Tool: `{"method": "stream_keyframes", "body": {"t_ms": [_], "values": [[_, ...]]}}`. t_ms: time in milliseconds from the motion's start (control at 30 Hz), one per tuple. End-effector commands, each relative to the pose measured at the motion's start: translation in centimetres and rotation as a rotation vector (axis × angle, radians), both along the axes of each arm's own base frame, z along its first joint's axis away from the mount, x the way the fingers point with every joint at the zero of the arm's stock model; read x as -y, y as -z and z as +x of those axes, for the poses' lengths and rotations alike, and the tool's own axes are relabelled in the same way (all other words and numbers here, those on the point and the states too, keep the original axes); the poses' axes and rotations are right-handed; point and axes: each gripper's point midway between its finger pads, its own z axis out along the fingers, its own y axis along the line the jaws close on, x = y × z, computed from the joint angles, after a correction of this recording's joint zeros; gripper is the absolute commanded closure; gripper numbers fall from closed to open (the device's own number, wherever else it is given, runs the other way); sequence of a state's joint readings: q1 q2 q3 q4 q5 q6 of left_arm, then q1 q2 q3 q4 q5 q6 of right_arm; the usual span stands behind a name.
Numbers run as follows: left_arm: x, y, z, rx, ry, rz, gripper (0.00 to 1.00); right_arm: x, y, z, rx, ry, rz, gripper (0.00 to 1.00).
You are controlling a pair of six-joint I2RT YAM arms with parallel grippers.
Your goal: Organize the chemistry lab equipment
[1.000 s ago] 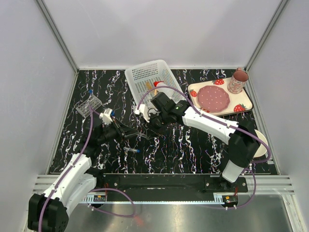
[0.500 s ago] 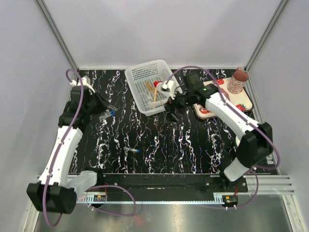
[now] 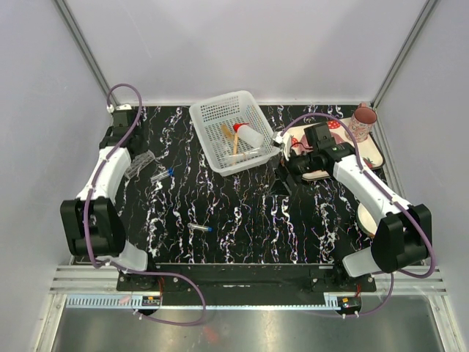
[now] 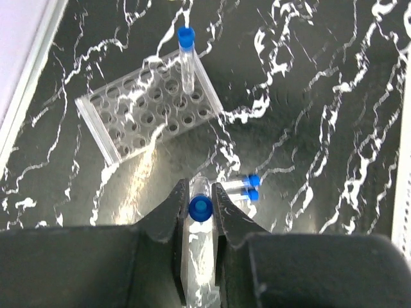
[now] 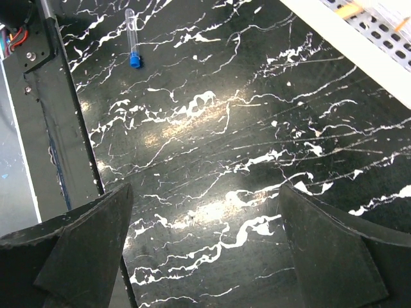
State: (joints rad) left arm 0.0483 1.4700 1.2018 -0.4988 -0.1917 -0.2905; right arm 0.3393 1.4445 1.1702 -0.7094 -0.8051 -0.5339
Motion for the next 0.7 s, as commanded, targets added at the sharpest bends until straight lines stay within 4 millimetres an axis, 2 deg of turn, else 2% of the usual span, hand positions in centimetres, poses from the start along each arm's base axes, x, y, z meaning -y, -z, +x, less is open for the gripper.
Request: {"method": "stream_keyframes", "body": {"t_ms": [0, 167, 333, 667], "values": [[-2.5, -3.5, 5.1, 0.143, -0.035, 0.063, 0.94, -0.8, -1.1, -0.4, 0.059, -0.067, 0.061, 0.00], [-3.4, -3.3, 7.2, 0.148, -0.038, 0.078, 0.94, -0.8, -1.1, -0.5, 0.067, -0.076, 0.062, 0.00], [-3.8, -2.1, 8.5, 0.132, -0.034, 0.076, 0.94, -0.9, -0.9, -0.5, 0.060, -0.078, 0.064, 0.00], [-4.1, 0.8, 9.6, 0.094, -0.022, 0.075, 0.93, -0.9, 0.0, -0.6, 0.034, -0.090, 0.058, 0.00]]}}
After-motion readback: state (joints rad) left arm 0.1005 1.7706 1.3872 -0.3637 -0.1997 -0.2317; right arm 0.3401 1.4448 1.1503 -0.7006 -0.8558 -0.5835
